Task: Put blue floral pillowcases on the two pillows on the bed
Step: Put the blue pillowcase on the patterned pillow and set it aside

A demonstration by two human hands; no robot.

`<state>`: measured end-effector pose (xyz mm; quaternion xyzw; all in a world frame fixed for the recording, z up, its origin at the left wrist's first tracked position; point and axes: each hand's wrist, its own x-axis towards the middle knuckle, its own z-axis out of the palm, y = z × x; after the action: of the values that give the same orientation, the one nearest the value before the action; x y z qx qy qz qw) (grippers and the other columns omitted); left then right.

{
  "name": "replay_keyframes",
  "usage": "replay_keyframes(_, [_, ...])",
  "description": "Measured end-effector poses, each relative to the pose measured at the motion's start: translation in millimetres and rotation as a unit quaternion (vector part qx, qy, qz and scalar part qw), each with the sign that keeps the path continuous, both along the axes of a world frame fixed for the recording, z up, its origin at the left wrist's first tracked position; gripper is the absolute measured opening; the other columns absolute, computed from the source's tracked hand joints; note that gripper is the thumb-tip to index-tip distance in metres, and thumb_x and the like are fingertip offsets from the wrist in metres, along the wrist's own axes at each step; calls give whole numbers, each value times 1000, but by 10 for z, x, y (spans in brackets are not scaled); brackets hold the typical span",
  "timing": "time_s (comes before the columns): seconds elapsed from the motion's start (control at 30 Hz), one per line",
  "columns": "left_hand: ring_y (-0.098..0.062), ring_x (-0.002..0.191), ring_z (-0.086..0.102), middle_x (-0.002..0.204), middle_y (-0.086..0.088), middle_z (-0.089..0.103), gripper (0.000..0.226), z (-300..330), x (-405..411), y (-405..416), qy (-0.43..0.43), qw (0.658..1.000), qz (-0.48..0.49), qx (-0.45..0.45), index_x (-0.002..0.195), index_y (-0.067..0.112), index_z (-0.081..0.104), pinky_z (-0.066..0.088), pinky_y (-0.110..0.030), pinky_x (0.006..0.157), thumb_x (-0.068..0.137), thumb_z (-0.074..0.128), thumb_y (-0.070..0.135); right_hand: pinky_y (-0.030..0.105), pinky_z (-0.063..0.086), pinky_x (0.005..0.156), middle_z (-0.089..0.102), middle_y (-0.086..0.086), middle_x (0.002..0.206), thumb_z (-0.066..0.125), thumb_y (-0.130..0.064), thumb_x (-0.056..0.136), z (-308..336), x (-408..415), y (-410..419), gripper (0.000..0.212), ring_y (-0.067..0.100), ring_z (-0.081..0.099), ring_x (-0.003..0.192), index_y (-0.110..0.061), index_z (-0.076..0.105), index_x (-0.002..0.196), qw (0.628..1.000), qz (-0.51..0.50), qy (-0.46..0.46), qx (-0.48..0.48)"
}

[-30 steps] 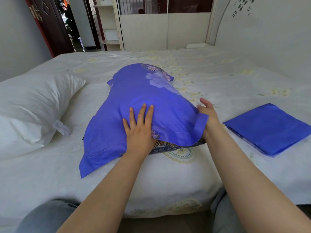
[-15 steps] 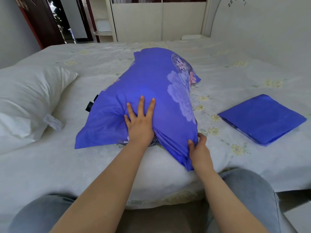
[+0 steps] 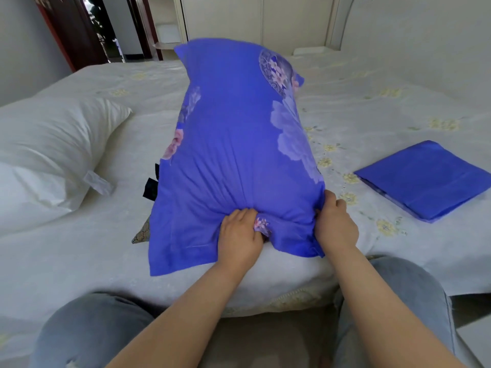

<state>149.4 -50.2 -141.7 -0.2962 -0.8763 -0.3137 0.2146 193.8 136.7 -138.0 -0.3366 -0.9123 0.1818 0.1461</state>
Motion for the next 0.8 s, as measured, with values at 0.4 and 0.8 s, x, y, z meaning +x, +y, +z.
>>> replay_keyframes(0.4, [-27, 83, 61, 89, -4, 67, 27, 333, 34, -308, -66, 967, 24, -245, 74, 21, 43, 36, -30, 61, 94, 37, 39, 29, 9, 119, 22, -4, 156, 44, -68, 83, -163, 266, -695, 83, 11, 12, 145, -16, 31, 146, 910, 387, 105, 104])
replay_keyframes(0.8, [-24, 46, 45, 94, -11, 52, 89, 644, -301, -327, 122, 955, 138, -231, 142, 18, 40, 16, -20, 37, 63, 80, 16, 41, 47, 68, 65, 18, 93, 39, -12, 88, 731, -36, -857, 24, 37, 59, 85, -6, 57, 104, 952, 263, 152, 31])
